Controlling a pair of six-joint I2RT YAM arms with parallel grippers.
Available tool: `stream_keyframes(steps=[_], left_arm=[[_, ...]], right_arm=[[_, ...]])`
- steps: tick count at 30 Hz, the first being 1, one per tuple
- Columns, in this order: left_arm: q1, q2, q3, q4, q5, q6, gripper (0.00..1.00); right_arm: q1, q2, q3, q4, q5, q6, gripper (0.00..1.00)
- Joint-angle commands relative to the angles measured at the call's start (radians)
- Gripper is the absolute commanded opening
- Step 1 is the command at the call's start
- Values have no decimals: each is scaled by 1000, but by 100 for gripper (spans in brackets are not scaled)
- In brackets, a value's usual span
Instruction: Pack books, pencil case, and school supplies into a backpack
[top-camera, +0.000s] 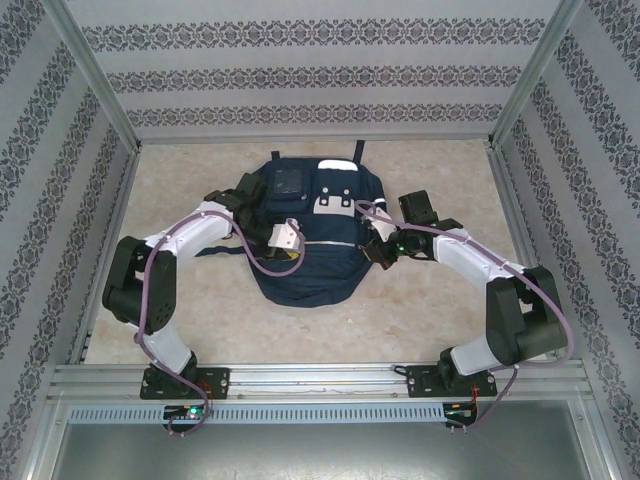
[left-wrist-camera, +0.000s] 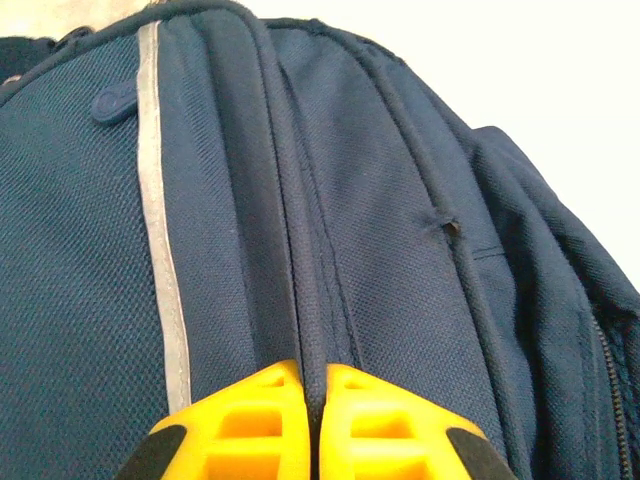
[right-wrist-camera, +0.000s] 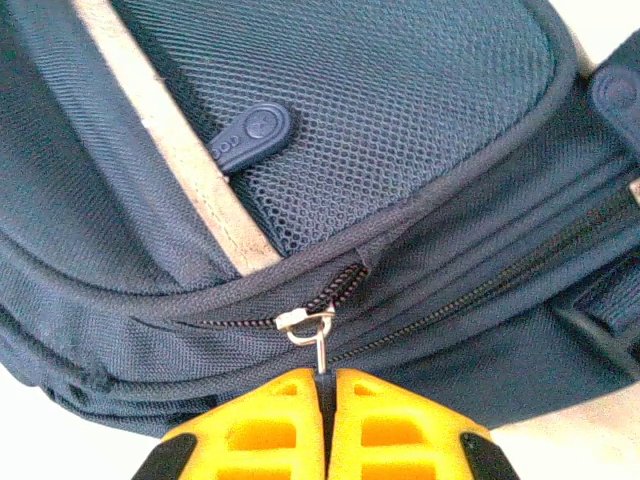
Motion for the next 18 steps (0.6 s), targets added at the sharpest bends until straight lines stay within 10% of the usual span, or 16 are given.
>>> stream_keyframes(steps=[1,8,18], left_arm=[[116,-52,-18,-82,-176,29,0],[274,-39,7,-2,-149,61,35],[11,-112,-76,64,-19,-96,57]], right_arm=[[-21,-19,14,4,-14,-52,0],[89,-71,-6,21,-107,-25,0],[147,-86,10,71,-176,72,0]])
